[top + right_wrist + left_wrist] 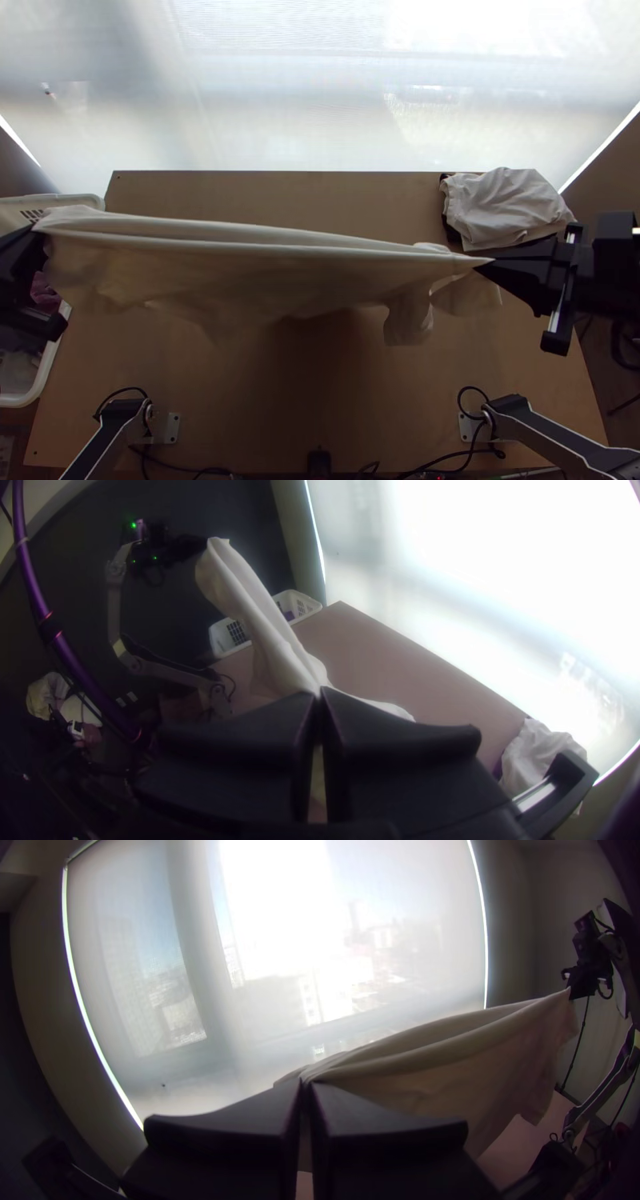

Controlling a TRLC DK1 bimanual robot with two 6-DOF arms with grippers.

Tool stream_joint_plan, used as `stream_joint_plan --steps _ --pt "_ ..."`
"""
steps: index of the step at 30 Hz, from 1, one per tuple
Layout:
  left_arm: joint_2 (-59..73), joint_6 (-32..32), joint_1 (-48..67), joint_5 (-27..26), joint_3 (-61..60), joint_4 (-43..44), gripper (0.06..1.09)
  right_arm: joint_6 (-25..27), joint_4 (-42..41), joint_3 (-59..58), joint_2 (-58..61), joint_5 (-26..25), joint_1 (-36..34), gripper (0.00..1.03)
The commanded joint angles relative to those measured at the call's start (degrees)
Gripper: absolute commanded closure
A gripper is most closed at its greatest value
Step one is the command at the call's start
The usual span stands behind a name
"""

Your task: Fold the t-shirt

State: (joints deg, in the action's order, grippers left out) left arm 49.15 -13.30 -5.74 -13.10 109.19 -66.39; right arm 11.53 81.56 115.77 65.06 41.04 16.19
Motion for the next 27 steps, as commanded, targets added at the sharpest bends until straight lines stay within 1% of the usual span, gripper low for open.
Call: stream_joint_plan --steps 1,4,7,9,11,16,19,21,23,27 --pt "-4.1 -1.6 -0.1 -0.1 -2.4 -4.3 1.05 -0.1 0.3 -6.3 -3.4 0.5 0.3 1.00" --pt "-5.5 -2.3 0.2 -0.2 -6.4 -4.3 1.05 0.2 0.3 -10.1 -3.8 0.5 0.4 1.00" --pt "-6.0 -4.0 1.1 -0.2 -11.8 -2.3 1.05 1.4 -0.3 -14.1 -2.7 0.5 0.8 1.00" --pt "-5.9 -4.8 1.6 -0.2 -15.2 0.6 1.05 2.3 -1.1 -16.2 -1.2 0.5 1.2 1.00" --pt "-5.9 -6.4 2.3 -0.3 -19.1 3.4 1.05 2.7 -3.8 -18.5 0.4 0.0 1.9 1.00" --pt "-5.1 -9.0 2.0 -0.1 -30.1 15.9 1.05 2.4 -11.8 -21.3 7.1 -3.5 4.2 1.00" --pt "-3.9 -11.7 -0.1 -0.1 -35.4 22.3 1.05 2.8 -16.6 -23.3 12.2 -5.1 5.7 1.00" --pt "-3.7 -12.3 -1.7 -0.1 -38.7 27.3 1.05 2.8 -20.3 -24.9 15.3 -5.9 6.8 1.00" --pt "-2.9 -13.6 -3.1 -0.1 -41.2 31.1 1.05 3.6 -23.7 -25.6 17.7 -8.8 8.2 1.00" --pt "-1.3 -13.6 -6.7 -0.1 -45.6 41.3 1.05 3.6 -31.1 -26.0 22.8 -14.4 9.0 1.00"
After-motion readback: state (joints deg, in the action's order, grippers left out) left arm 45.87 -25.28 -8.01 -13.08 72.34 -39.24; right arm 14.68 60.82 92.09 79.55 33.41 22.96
